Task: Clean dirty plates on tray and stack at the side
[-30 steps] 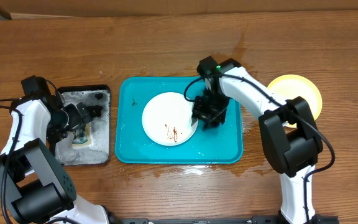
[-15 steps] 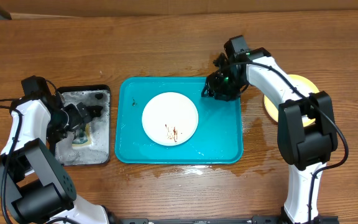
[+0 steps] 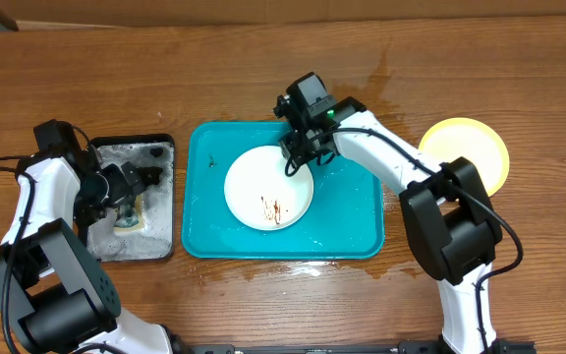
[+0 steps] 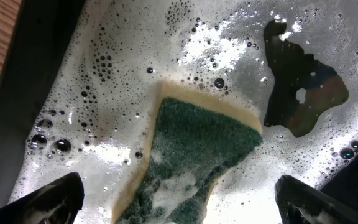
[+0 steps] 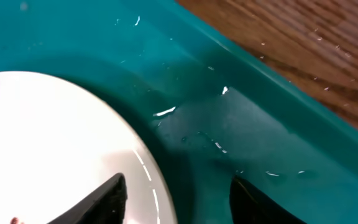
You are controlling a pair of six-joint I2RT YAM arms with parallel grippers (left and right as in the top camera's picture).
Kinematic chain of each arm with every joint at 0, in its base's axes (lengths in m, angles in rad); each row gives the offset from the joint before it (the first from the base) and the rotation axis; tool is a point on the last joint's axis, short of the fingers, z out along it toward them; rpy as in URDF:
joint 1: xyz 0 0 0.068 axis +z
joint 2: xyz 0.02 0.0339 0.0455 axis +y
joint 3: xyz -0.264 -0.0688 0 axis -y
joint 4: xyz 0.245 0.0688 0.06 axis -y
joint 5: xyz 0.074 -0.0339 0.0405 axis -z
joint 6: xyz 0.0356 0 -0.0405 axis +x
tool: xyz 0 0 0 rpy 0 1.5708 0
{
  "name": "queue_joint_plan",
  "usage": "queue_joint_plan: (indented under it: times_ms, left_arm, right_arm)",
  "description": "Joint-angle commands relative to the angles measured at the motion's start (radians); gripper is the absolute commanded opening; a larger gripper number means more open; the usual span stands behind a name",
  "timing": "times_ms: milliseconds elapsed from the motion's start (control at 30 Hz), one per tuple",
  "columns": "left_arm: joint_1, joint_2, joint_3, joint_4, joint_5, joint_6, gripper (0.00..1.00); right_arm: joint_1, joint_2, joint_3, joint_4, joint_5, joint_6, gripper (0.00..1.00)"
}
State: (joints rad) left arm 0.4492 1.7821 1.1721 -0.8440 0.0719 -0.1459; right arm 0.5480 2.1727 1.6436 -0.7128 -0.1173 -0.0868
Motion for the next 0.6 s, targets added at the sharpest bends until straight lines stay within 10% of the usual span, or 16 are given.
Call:
queue_joint_plan:
  times_ms: [0,567]
  left_arm:
    - [-0.005,-0.021,0.010,0.000,0.006,0.019,1.00]
    - [-0.005,-0.021,0.010,0.000,0.006,0.019,1.00]
  right_arm:
    - [0.002,-0.016,-0.004,0.006,0.045,-0.023,0.52]
    - [0.018,-0.016,-0.077,0.002,0.032,-0.023,0.24]
